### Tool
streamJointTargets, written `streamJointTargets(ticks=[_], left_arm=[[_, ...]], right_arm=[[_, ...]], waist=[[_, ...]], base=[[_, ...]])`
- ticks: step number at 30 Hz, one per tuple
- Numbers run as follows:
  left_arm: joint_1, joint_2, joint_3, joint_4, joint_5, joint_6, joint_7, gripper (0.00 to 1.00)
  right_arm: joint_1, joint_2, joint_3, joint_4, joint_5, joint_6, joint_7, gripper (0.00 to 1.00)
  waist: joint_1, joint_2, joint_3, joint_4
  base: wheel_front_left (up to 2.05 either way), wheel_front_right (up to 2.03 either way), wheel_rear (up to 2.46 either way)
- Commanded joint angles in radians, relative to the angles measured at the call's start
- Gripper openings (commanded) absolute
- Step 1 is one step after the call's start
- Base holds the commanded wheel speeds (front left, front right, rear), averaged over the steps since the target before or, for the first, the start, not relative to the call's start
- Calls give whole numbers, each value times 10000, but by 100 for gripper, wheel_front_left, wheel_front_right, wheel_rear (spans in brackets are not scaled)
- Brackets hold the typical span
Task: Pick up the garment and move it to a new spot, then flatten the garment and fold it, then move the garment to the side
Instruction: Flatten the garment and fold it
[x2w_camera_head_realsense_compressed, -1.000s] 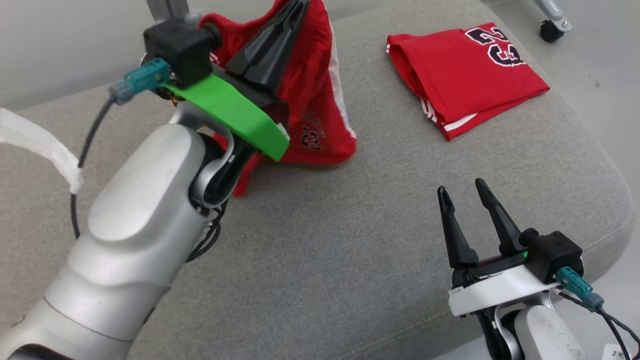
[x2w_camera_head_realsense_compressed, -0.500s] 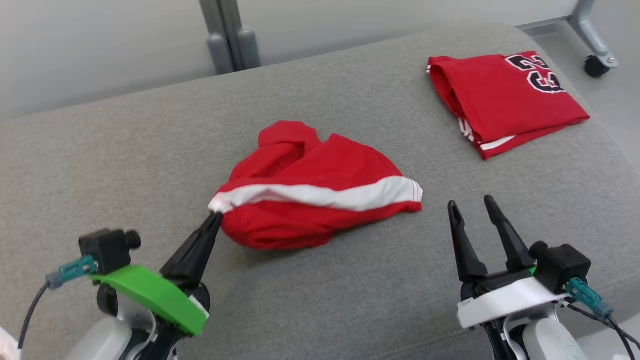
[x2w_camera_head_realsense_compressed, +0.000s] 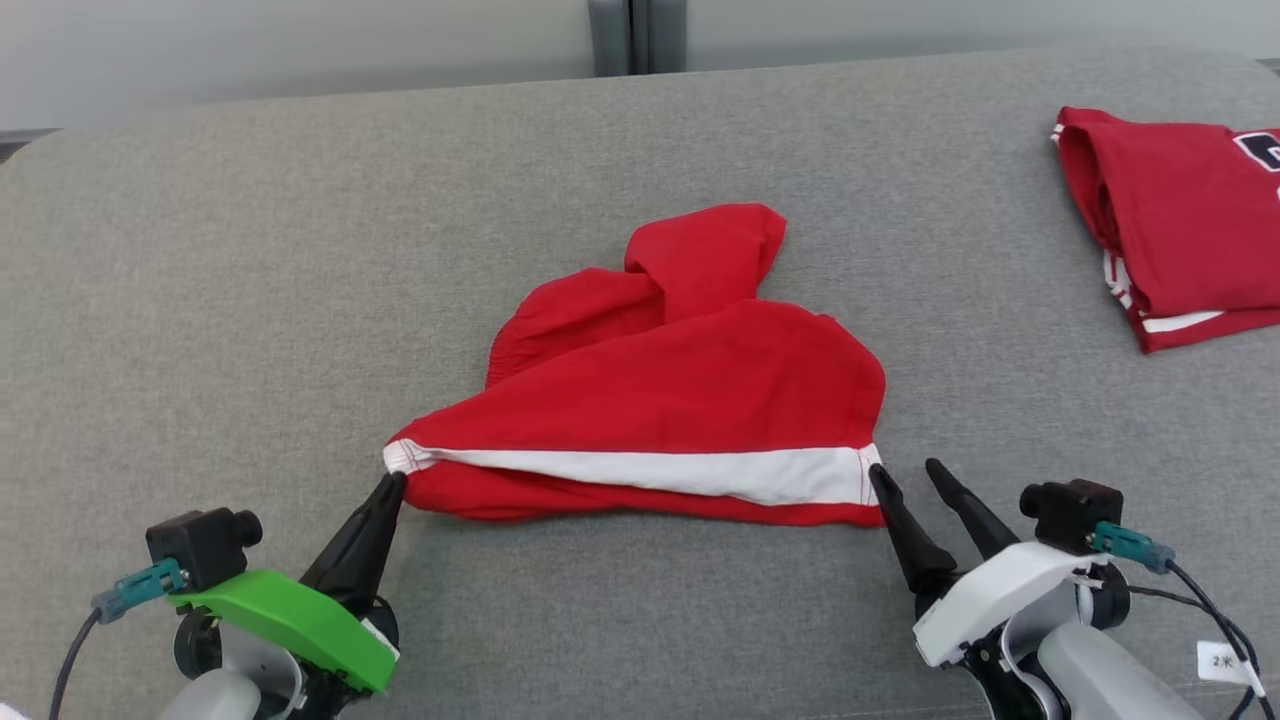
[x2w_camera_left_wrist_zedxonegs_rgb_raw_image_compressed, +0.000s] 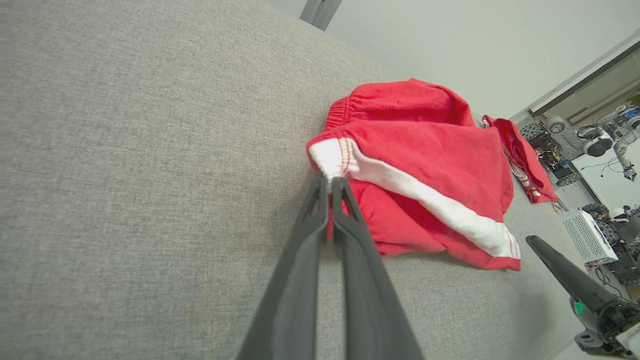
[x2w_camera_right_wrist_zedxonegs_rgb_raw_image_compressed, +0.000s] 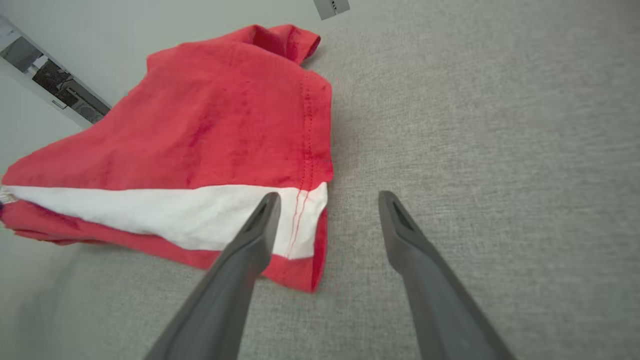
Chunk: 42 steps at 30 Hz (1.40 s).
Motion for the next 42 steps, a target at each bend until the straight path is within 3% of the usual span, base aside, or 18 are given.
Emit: streamJointTargets(ticks=[1, 5, 7, 8, 9, 12, 21, 30, 37, 42], left_arm=[[-263, -85, -4, 141, 104, -86, -96, 0], [-470, -297, -126, 448, 164, -221, -188, 0], [-552, -376, -168, 570, 191, -258, -233, 0], [-577, -400, -182, 630, 201, -289, -235, 0], [-607, -434, -198, 692, 198, -319, -264, 0], [-658, -518, -234, 826, 173, -363, -351, 0], [-594, -402, -292, 727, 453, -482, -629, 0], [-1185, 393, 72, -1720, 710, -492, -379, 0], [-3513, 973, 484, -3672, 627, -368, 1130, 0], [-6323, 574, 336, -3203, 1038, -484, 2124, 0]], right_arm=[[-313, -166, 328, 166, 377, -4, -22, 100], [-833, -480, 1190, 628, 1153, -3, -22, 100], [-1024, -596, 1530, 762, 1370, -3, -22, 80], [-1068, -648, 1679, 820, 1477, -3, -21, 49], [-1123, -700, 1820, 880, 1592, -4, -19, 46], [-1244, -855, 2138, 923, 1725, -3, -8, 0], [-767, -1423, 1418, 37, 878, -4, -13, 0], [-429, -2208, -584, -2734, 1307, -6, -22, 0], [-2201, -3224, -1187, -4075, 2531, -4, 285, 0], [-4653, -3387, -1820, -3400, 2728, -4, 977, 0]], waist=[[0, 0, 341, 349], [0, 0, 453, 446], [0, 0, 485, 469], [0, 0, 491, 472], [0, 0, 498, 472], [0, 0, 478, 462], [0, 0, -61, 292], [0, 0, -511, -136], [0, 0, 129, -492], [0, 0, 1302, -664]], base=[[0, 0, 0], [0, 0, 0], [0, 0, 0], [0, 0, 0], [0, 0, 0], [0, 0, 0], [0, 0, 0], [0, 0, 0], [0, 0, 0], [0, 0, 0]])
